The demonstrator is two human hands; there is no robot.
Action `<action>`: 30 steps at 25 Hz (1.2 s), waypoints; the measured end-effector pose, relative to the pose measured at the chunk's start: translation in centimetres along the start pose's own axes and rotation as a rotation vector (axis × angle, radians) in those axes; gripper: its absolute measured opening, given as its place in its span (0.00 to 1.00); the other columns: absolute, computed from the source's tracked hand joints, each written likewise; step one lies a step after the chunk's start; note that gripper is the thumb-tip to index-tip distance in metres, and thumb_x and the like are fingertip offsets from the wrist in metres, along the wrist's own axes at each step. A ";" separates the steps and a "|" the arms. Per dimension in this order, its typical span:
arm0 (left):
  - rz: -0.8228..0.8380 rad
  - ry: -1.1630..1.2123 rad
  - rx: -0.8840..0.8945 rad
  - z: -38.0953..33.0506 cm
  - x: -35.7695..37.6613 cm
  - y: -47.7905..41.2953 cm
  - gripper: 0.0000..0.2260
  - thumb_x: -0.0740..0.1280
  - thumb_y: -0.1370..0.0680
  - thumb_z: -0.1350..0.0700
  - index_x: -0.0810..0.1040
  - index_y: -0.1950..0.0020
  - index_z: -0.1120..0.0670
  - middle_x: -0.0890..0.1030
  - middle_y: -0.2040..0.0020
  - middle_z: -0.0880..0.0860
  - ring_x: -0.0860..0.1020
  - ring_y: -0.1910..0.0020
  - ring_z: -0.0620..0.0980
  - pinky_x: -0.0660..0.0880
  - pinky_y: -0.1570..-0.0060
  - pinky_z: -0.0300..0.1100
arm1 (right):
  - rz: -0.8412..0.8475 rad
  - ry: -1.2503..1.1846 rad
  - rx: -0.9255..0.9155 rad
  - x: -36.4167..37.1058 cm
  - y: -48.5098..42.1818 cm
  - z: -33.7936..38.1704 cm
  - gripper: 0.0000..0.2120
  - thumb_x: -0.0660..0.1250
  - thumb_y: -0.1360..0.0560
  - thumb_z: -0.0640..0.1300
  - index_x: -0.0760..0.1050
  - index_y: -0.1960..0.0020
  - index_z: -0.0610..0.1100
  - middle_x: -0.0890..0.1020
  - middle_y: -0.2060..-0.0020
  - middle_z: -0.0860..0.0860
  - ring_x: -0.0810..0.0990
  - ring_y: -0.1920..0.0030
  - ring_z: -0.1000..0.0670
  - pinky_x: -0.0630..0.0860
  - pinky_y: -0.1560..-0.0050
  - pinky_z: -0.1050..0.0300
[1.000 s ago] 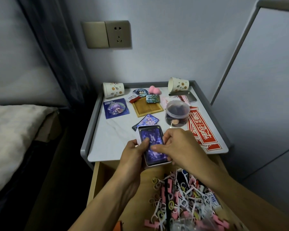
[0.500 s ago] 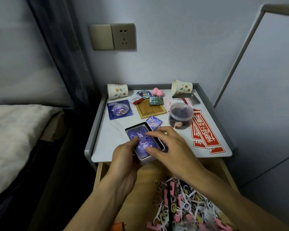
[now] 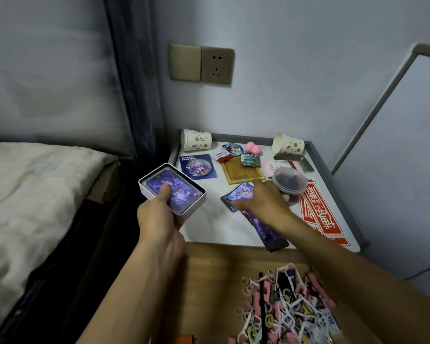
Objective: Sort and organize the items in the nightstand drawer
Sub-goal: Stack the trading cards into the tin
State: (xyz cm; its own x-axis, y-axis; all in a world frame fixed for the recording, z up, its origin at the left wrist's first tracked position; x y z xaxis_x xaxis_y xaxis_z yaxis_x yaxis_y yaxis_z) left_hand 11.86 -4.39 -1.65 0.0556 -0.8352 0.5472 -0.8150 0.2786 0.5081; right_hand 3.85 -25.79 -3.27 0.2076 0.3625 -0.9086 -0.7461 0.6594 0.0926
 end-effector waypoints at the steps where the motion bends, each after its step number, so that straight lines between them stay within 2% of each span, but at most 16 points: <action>1: 0.000 -0.003 -0.020 0.0 -0.2 0.1 0.10 0.63 0.19 0.59 0.76 0.39 0.61 0.83 0.49 0.59 0.83 0.58 0.53 0.82 0.64 0.49 | 0.020 0.111 0.038 0.3 -1.6 0.6 0.39 0.73 0.33 0.65 0.68 0.33 0.42 0.75 0.37 0.41 0.74 0.39 0.41 0.74 0.42 0.48; 4: 0.008 0.025 -0.103 0.0 -0.3 0.5 0.06 0.64 0.19 0.59 0.76 0.44 0.60 0.83 0.53 0.58 0.82 0.61 0.53 0.81 0.69 0.49 | 0.067 0.300 0.126 1.4 -4.5 1.6 0.44 0.74 0.36 0.68 0.67 0.31 0.41 0.73 0.34 0.40 0.71 0.35 0.38 0.70 0.40 0.47; 6: 0.000 0.050 -0.110 -0.6 -0.5 0.3 0.04 0.64 0.19 0.59 0.76 0.47 0.58 0.83 0.53 0.58 0.82 0.61 0.53 0.82 0.64 0.50 | 0.095 0.296 0.147 2.3 -5.4 2.1 0.49 0.74 0.40 0.70 0.65 0.30 0.43 0.71 0.33 0.40 0.69 0.34 0.37 0.71 0.37 0.45; 9: -0.010 0.080 -0.075 -1.7 -1.0 0.2 0.03 0.64 0.19 0.60 0.76 0.51 0.57 0.83 0.53 0.58 0.82 0.59 0.54 0.80 0.55 0.53 | 0.103 0.191 0.133 2.9 -5.9 3.1 0.52 0.79 0.45 0.68 0.65 0.31 0.42 0.69 0.33 0.39 0.69 0.34 0.38 0.71 0.36 0.47; 13: -0.015 0.105 -0.079 -2.1 -1.3 0.3 0.04 0.64 0.19 0.60 0.75 0.54 0.56 0.83 0.54 0.57 0.82 0.59 0.54 0.79 0.52 0.55 | 0.097 0.222 0.105 3.1 -5.6 4.3 0.55 0.80 0.43 0.65 0.60 0.28 0.41 0.65 0.32 0.38 0.68 0.33 0.38 0.71 0.35 0.47; 20: -0.004 0.109 -0.084 -2.6 -1.7 0.1 0.02 0.64 0.19 0.60 0.75 0.52 0.57 0.83 0.53 0.58 0.83 0.58 0.54 0.80 0.54 0.55 | 0.083 0.273 0.090 3.1 -5.4 4.9 0.55 0.78 0.43 0.68 0.57 0.27 0.43 0.74 0.35 0.42 0.73 0.36 0.38 0.72 0.37 0.46; 25: -0.016 0.094 -0.086 -2.8 -2.0 0.3 0.04 0.64 0.19 0.60 0.75 0.54 0.56 0.83 0.54 0.57 0.82 0.59 0.53 0.81 0.57 0.53 | 0.050 0.160 -0.009 3.4 -5.1 6.1 0.53 0.81 0.45 0.63 0.60 0.29 0.45 0.69 0.34 0.43 0.70 0.34 0.40 0.72 0.37 0.46; 27: -0.025 0.074 -0.076 -3.0 -2.2 0.1 0.04 0.64 0.19 0.60 0.75 0.54 0.56 0.83 0.56 0.56 0.82 0.62 0.52 0.81 0.59 0.52 | -0.038 0.069 -0.091 3.0 -5.1 6.6 0.46 0.83 0.44 0.56 0.64 0.33 0.45 0.71 0.36 0.43 0.71 0.37 0.42 0.73 0.42 0.49; 30: -0.041 0.035 -0.034 -3.4 -2.5 -0.1 0.02 0.65 0.20 0.60 0.75 0.52 0.56 0.82 0.57 0.56 0.82 0.64 0.51 0.81 0.59 0.52 | -0.104 -0.179 -0.142 1.4 -4.0 7.3 0.31 0.80 0.34 0.41 0.71 0.35 0.44 0.76 0.39 0.43 0.75 0.43 0.45 0.71 0.53 0.58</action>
State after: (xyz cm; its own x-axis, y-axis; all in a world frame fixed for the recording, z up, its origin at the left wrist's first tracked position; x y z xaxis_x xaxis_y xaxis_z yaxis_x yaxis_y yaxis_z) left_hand 13.73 -0.72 -0.79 0.1090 -0.8291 0.5483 -0.7914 0.2613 0.5526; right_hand 11.77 -23.13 -1.90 0.3868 0.4167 -0.8226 -0.7938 0.6045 -0.0670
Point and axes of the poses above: each hand's wrist, its own y-axis away from the middle knuckle, its own x-axis out of the palm, z = x × y, the point moved 5 cm from there along -y, towards the middle knuckle
